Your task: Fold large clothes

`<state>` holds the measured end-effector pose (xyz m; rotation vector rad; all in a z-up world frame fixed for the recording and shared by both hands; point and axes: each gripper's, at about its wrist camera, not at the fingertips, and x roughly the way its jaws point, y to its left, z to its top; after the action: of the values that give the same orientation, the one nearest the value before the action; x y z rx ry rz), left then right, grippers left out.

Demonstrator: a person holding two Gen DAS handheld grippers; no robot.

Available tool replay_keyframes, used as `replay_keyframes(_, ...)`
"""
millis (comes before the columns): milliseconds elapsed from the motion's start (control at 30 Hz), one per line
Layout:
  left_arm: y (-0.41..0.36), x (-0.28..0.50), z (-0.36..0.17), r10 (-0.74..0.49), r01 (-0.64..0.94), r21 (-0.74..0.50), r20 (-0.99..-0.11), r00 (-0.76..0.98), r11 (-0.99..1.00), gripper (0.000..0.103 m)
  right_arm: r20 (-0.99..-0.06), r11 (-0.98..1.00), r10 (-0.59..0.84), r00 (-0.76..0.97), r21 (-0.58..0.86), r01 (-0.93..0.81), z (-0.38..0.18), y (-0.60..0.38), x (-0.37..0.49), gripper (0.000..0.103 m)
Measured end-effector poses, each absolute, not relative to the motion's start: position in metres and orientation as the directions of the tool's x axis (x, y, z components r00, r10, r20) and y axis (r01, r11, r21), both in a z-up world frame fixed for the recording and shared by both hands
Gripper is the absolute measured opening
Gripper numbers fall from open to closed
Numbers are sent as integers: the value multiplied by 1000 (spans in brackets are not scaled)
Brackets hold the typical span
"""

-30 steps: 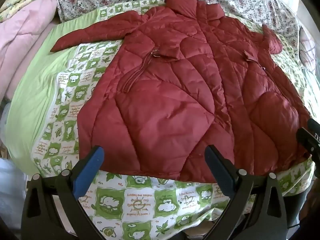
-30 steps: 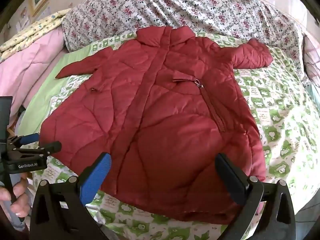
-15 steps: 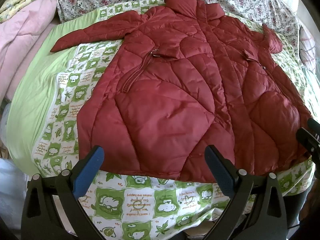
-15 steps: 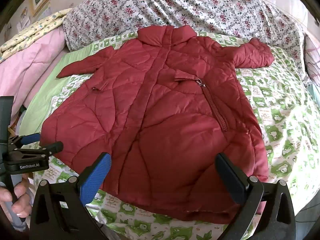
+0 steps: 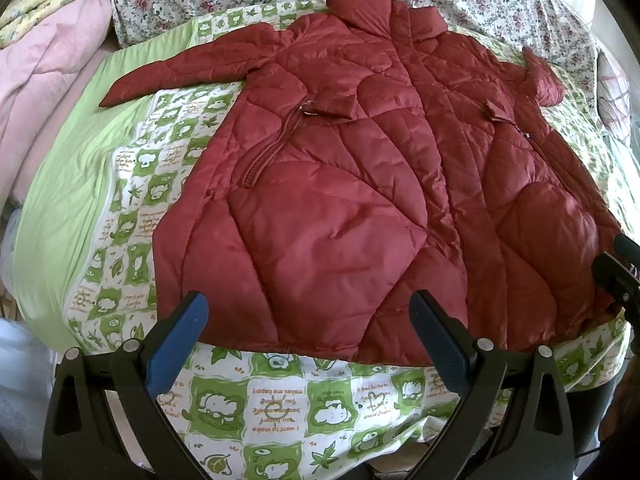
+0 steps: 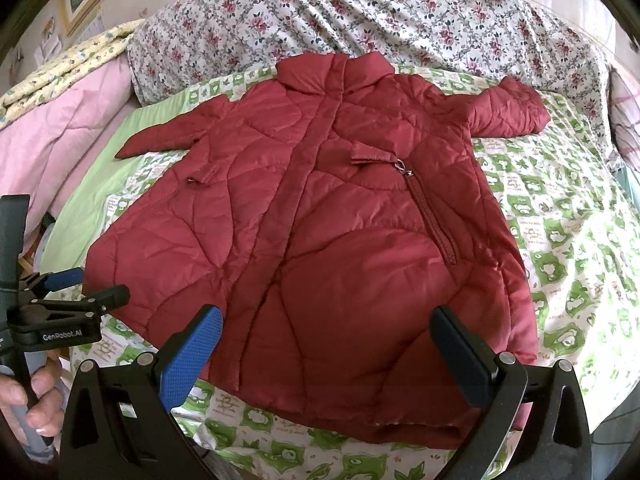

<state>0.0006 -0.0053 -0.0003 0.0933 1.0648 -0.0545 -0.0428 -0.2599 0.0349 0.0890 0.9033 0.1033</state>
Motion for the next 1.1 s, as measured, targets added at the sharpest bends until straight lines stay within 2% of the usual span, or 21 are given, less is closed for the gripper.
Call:
replay_keyframes(200, -6, 1, 0, -3, 89, 46, -874, 485, 995, 101, -779, 985, 164, 606, 167, -52, 38, -261, -42, 103)
replay_keyframes(267, -8, 0, 1, -4, 91, 46, -872, 490, 995, 101, -776, 994, 110, 621, 95, -58, 36, -260, -43, 103)
replay_keyframes(433, -10, 7, -1, -4, 102, 51, -878, 478, 993, 101, -764, 995, 99, 638, 83, -56, 35, -262, -40, 103)
replay_keyframes(600, -11, 13, -5, -19, 115, 38, -888, 459, 993, 101, -808, 996, 84, 584, 75, -41, 34, -270, -34, 103)
replay_keyframes(967, -12, 31, -10, -39, 113, 23, -856, 516, 993, 101, -769, 986, 109, 630, 162, 26, 50, -320, -12, 103)
replay_keyframes(1100, -13, 40, -12, 7, 115, 75, -863, 505, 991, 101, -776, 983, 92, 624, 170, 67, 54, -343, 3, 103)
